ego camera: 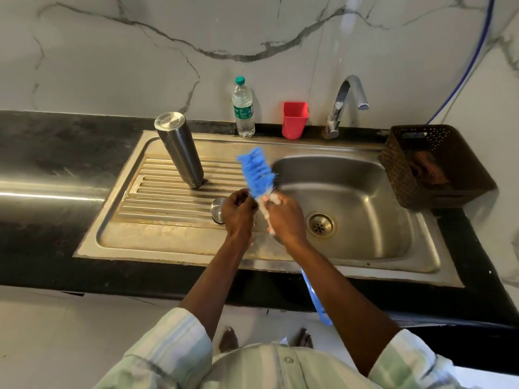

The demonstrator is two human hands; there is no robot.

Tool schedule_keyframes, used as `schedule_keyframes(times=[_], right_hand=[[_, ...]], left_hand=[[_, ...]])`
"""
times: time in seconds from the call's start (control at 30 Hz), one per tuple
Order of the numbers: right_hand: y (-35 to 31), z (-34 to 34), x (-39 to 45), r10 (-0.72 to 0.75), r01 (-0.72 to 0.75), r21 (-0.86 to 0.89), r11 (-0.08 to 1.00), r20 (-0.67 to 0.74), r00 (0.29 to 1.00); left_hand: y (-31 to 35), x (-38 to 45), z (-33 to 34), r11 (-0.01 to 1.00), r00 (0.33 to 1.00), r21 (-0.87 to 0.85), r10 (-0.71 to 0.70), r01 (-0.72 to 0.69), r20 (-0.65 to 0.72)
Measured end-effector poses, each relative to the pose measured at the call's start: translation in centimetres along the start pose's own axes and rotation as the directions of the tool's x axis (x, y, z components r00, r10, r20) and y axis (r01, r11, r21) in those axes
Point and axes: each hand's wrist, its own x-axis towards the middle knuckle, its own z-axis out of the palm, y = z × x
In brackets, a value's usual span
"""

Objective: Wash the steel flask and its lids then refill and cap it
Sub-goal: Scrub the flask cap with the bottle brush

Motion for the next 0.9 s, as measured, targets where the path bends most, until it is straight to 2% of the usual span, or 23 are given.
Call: schedule_keyframes(times=[0.07, 0.13, 0.17, 0.23, 0.3, 0.33, 0.43, 0.47, 0.63, 0.7, 0.8, 0.9], right_hand=[[-0.1, -1.2, 1.5, 0.102, -0.082, 0.184, 0.980, -0.102, 0.990], [0.0, -2.1, 2.2, 0.156, -0.128, 0.299, 0.946, -0.071, 0.985], [0.2, -2.0, 1.9, 0.130, -0.110, 0.294, 0.949, -0.050, 0.990], [0.2, -1.6, 0.5, 0.021, -0.017, 0.145, 0.989, -0.023, 1.000], [0.4, -1.1, -0.2, -0.072, 0.072, -0.013, 0.997, -0.012, 0.997], [0.3, -1.1, -0.1, -0.077, 0.077, -0.023, 0.997, -0.029, 0.997], [0.0, -2.1, 1.9, 0.050, -0.035, 0.161, 0.986, -0.090, 0.995], [0.0, -2.6, 2.5, 0.059, -0.043, 0.158, 0.986, -0.094, 0.994], [0.6, -2.2, 1.3, -0.131, 0.123, -0.180, 0.976, -0.033, 0.991], [0.5, -2.4, 1.4, -0.101, 0.089, -0.158, 0.983, -0.067, 0.993], [0.0, -3.4, 3.0, 0.006, -0.010, -0.030, 0.999, -0.139, 0.990], [-0.2, -2.8, 2.2, -0.140, 0.124, -0.136, 0.983, -0.118, 0.983]], left_hand=[[-0.1, -0.4, 0.2, 1.000, 0.999, -0.024, 0.001, 0.000, 0.035], [0.1, -0.4, 0.5, 1.000, 0.999, -0.008, 0.026, -0.025, 0.025], [0.4, -0.2, 0.7, 0.999, 0.999, 0.012, 0.052, -0.052, 0.003], [0.9, 0.6, 0.8, 0.996, 0.995, 0.038, 0.078, -0.076, -0.056], [1.3, 0.9, 0.7, 0.996, 0.996, 0.053, 0.073, -0.070, -0.046], [1.2, 0.8, 0.7, 0.993, 0.996, 0.081, 0.085, -0.085, -0.006], [0.8, 0.1, 0.6, 0.980, 0.989, 0.148, 0.117, -0.130, 0.093], [0.8, -0.2, 0.7, 0.983, 0.989, 0.142, 0.105, -0.119, 0.102], [1.0, 0.4, 0.6, 0.984, 0.993, 0.137, 0.116, -0.116, 0.010], [1.4, 0.1, 0.8, 0.987, 0.993, 0.112, 0.109, -0.113, 0.048], [1.9, -1.0, 2.0, 0.960, 0.978, 0.202, 0.173, -0.194, 0.115], [2.5, 0.0, 2.5, 0.960, 0.981, 0.203, 0.192, -0.190, 0.011]])
